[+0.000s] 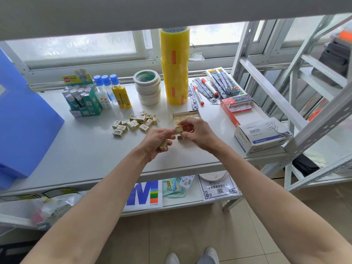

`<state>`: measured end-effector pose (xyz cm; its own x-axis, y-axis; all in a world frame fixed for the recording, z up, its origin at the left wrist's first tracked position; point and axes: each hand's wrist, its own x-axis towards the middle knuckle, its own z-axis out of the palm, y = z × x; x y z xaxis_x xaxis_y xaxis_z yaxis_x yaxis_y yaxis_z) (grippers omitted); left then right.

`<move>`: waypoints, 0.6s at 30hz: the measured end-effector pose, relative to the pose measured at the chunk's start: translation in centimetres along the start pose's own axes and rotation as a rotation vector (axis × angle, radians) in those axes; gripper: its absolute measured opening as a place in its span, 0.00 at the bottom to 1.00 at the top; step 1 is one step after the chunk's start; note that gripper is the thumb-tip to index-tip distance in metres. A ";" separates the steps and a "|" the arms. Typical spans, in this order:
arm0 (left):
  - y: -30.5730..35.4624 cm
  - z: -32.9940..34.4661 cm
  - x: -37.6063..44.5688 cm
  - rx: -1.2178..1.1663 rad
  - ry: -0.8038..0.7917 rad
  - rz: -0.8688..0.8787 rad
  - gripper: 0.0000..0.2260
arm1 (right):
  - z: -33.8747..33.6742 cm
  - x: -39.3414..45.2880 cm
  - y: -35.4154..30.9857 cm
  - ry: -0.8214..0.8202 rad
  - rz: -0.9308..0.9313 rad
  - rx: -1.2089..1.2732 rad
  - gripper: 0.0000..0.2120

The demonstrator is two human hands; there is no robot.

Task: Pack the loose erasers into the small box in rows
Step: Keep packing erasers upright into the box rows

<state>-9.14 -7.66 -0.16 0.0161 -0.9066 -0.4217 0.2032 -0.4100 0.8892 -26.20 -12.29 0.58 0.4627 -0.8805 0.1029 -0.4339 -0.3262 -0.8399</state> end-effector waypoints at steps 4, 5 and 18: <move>0.1 0.1 0.1 0.017 -0.007 0.005 0.11 | 0.0 0.0 0.0 -0.006 0.027 0.070 0.17; 0.2 0.1 0.0 0.019 -0.012 0.003 0.10 | 0.0 0.0 -0.1 0.007 0.039 0.086 0.19; 0.4 0.9 0.3 0.024 0.060 -0.002 0.07 | 0.3 -0.1 -0.7 -0.004 -0.017 -0.156 0.15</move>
<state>-9.96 -8.17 0.26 0.0741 -0.8984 -0.4329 0.1798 -0.4150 0.8919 -25.67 -11.85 1.01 0.4744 -0.8729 0.1139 -0.5403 -0.3909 -0.7452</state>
